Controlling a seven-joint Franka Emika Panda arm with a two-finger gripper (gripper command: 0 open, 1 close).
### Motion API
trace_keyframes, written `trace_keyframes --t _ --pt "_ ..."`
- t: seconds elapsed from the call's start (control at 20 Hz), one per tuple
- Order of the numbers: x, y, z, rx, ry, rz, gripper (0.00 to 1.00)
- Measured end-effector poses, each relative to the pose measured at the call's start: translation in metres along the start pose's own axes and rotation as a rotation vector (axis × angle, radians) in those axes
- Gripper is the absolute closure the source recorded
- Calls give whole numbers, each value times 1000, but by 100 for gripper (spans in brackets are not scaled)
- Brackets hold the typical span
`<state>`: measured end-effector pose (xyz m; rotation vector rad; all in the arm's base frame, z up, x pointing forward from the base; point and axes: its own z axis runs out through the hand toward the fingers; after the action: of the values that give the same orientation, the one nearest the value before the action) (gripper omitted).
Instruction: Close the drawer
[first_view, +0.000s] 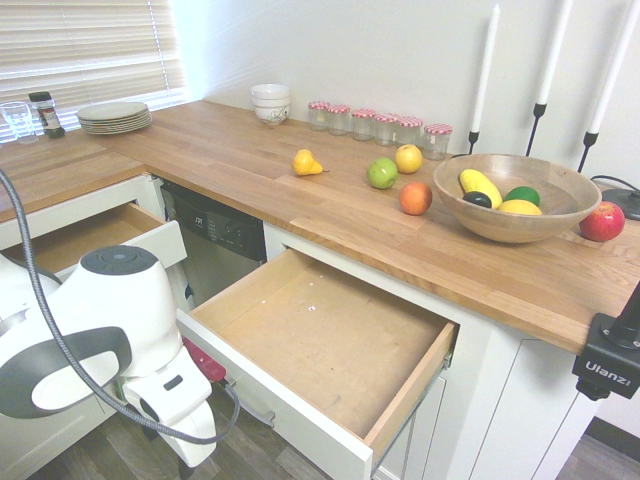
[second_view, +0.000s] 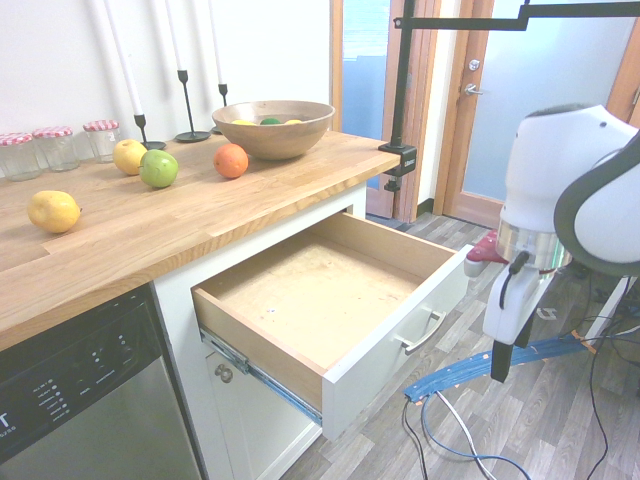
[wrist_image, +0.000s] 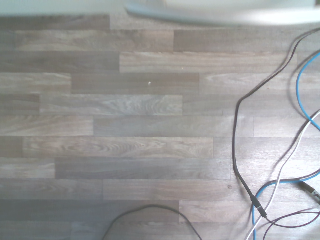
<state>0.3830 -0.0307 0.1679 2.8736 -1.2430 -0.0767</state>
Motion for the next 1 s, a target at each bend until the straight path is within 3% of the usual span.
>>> trace_keyframes --t 0.25,0.75,0.8,1.0 --pt "20 3 28 30 9 -26 0" --pt "47 -14 40 67 27 -49 0" --pt "48 -15 41 67 29 -50 100" --pt "52 -20 43 69 37 -58 100"
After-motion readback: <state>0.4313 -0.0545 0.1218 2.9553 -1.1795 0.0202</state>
